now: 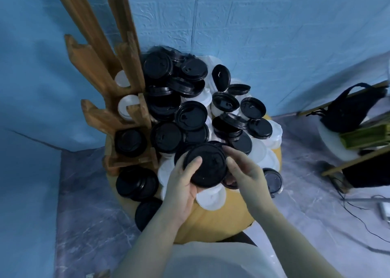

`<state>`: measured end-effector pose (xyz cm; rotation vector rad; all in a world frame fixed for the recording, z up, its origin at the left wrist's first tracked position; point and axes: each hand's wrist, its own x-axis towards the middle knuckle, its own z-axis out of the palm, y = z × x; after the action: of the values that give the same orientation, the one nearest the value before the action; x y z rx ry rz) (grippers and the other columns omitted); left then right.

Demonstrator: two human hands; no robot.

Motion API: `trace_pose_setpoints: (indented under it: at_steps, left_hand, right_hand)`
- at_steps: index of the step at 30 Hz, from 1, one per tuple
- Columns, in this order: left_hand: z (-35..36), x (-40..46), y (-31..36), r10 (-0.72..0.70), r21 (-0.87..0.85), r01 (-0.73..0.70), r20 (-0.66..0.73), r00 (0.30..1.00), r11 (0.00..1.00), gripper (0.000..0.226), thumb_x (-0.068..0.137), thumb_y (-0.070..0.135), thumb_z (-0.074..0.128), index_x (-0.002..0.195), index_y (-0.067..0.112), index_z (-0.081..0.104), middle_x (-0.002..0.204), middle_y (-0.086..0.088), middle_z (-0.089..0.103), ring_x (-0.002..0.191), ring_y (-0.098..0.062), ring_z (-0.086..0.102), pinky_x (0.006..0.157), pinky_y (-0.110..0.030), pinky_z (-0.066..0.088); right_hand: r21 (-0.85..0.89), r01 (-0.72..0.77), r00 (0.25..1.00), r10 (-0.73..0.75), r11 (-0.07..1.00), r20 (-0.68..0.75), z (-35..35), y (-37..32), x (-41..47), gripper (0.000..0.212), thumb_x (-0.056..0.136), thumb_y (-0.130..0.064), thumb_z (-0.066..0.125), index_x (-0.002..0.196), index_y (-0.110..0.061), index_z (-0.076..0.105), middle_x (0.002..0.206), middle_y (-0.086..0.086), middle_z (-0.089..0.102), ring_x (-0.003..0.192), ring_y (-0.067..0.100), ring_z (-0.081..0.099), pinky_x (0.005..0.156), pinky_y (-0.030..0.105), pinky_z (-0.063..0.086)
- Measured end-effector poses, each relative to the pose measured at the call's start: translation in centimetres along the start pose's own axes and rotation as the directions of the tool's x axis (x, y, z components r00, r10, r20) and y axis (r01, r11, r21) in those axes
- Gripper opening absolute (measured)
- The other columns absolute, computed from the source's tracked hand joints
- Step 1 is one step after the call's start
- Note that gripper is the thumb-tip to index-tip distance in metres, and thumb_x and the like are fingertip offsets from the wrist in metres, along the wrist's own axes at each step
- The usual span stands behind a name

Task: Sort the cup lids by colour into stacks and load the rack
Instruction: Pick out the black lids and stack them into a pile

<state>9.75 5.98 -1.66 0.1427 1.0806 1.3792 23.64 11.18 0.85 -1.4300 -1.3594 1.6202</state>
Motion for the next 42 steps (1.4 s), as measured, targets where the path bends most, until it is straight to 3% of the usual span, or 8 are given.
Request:
trace_pose_setpoints:
  at_steps: [9, 14, 18, 23, 29, 36, 39, 42]
  left_hand:
    - [1.4, -0.1, -3.3, -0.124, 0.311, 0.105, 0.041, 0.991, 0.945, 0.036, 0.075, 0.023, 0.071, 0.111, 0.019, 0.073, 0.107, -0.004, 0.076, 0.104, -0.021, 0.071, 0.079, -0.03, 0.06]
    - [2.0, 0.1, -5.5, -0.14, 0.26, 0.156, -0.082, 0.987, 0.953, 0.029, 0.089, 0.014, 0.068, 0.117, 0.018, 0.07, 0.115, -0.008, 0.073, 0.112, -0.026, 0.067, 0.087, -0.041, 0.059]
    - [1.9, 0.2, -5.4, -0.193, 0.194, 0.204, -0.073, 0.978, 0.96, 0.04, 0.08, 0.024, 0.069, 0.12, 0.022, 0.068, 0.117, -0.008, 0.072, 0.11, -0.029, 0.068, 0.084, -0.058, 0.058]
    - [2.1, 0.0, -5.0, -0.218, 0.114, 0.22, -0.03, 0.976, 0.969, 0.05, 0.078, 0.028, 0.065, 0.127, 0.018, 0.064, 0.123, -0.013, 0.07, 0.115, -0.031, 0.066, 0.075, -0.042, 0.062]
    - [1.7, -0.4, -4.7, -0.185, 0.095, 0.184, 0.001, 0.983, 0.978, 0.05, 0.081, 0.027, 0.062, 0.131, 0.02, 0.061, 0.126, -0.01, 0.068, 0.118, -0.026, 0.065, 0.076, -0.038, 0.06]
    - [1.9, -0.6, -4.3, -0.169, -0.013, 0.17, 0.041, 0.985, 0.985, 0.05, 0.083, 0.02, 0.059, 0.133, 0.019, 0.058, 0.123, -0.008, 0.07, 0.115, -0.022, 0.067, 0.077, -0.035, 0.06]
    - [2.3, -0.5, -4.1, -0.155, -0.002, 0.156, 0.062, 0.986, 0.988, 0.051, 0.086, 0.022, 0.058, 0.137, 0.02, 0.056, 0.128, -0.008, 0.068, 0.121, -0.024, 0.064, 0.097, -0.046, 0.054]
    - [2.5, -0.5, -4.0, -0.159, -0.014, 0.161, 0.093, 0.983, 0.987, 0.051, 0.089, 0.029, 0.054, 0.14, 0.022, 0.054, 0.132, -0.008, 0.066, 0.124, -0.027, 0.061, 0.101, -0.049, 0.049]
  right_hand:
    - [0.035, -0.02, 0.992, 0.024, 0.999, -0.124, -4.0, 4.2, -3.0, 0.022, 0.096, -0.004, 0.056, 0.103, -0.017, 0.071, 0.074, -0.012, 0.068, 0.058, 0.005, 0.05, 0.055, 0.02, 0.042]
    - [-0.228, -0.002, 0.952, -0.068, 0.974, -0.297, -7.2, 8.0, -3.3, 0.018, 0.093, -0.014, 0.063, 0.104, -0.029, 0.066, 0.099, -0.016, 0.067, 0.093, 0.011, 0.061, 0.078, 0.021, 0.046]
    - [-0.632, -0.133, 0.919, -0.144, 0.763, -0.368, -10.8, 11.7, -1.7, 0.058, 0.08, -0.026, 0.078, 0.132, -0.02, 0.051, 0.128, -0.004, 0.048, 0.12, 0.022, 0.039, 0.102, 0.034, 0.034]
    - [-0.739, -0.222, 0.953, -0.019, 0.636, -0.303, -11.7, 13.2, 0.3, 0.099, 0.073, -0.04, 0.081, 0.152, -0.019, 0.023, 0.153, 0.006, 0.025, 0.141, 0.028, 0.022, 0.114, 0.048, 0.022]
    - [-0.718, -0.189, 0.946, -0.071, 0.67, -0.315, -11.6, 13.5, 1.1, 0.09, 0.079, -0.036, 0.077, 0.151, -0.016, 0.026, 0.149, 0.008, 0.033, 0.138, 0.029, 0.028, 0.111, 0.046, 0.024]
    - [-0.546, 0.049, 0.922, -0.248, 0.836, -0.297, -10.4, 8.1, -1.7, 0.089, 0.07, -0.039, 0.085, 0.143, -0.022, 0.036, 0.127, -0.01, 0.044, 0.121, 0.015, 0.041, 0.103, 0.032, 0.036]
    - [-0.418, 0.227, 0.946, -0.302, 0.88, -0.122, -8.1, 4.8, -3.0, 0.086, 0.066, -0.05, 0.081, 0.137, -0.032, 0.036, 0.128, -0.02, 0.045, 0.121, 0.006, 0.044, 0.093, 0.015, 0.038]
    - [-0.519, 0.356, 0.927, -0.365, 0.777, 0.089, -6.1, 3.9, -3.0, 0.087, 0.067, -0.057, 0.075, 0.142, -0.029, 0.038, 0.134, -0.015, 0.045, 0.124, 0.008, 0.042, 0.103, 0.029, 0.037]
